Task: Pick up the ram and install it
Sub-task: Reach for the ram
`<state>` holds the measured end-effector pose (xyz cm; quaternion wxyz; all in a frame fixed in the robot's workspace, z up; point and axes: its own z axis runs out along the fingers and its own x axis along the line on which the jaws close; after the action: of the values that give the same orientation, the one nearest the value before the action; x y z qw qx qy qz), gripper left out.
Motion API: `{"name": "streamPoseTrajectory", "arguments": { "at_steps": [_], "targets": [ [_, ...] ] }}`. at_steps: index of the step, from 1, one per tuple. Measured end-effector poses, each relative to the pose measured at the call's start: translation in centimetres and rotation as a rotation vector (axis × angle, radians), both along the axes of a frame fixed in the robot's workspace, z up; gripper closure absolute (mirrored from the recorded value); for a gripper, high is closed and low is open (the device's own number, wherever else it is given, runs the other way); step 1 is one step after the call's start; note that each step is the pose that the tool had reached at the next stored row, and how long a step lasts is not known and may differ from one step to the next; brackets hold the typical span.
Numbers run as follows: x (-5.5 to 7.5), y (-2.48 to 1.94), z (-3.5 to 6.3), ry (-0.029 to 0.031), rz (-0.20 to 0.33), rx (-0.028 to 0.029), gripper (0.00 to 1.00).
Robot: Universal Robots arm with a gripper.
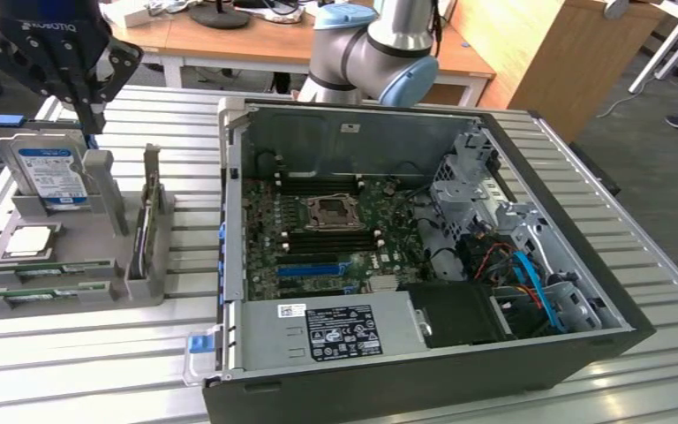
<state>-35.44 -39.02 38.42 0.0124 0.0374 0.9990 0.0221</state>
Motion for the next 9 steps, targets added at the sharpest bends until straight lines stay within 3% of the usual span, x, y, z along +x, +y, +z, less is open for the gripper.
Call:
{"name": "streamPoseTrajectory", "arguments": {
  "at_steps": [9],
  "targets": [
    [-2.3, 0.29, -0.13, 0.0000, 0.000, 0.0000, 0.89]
  ]
}}
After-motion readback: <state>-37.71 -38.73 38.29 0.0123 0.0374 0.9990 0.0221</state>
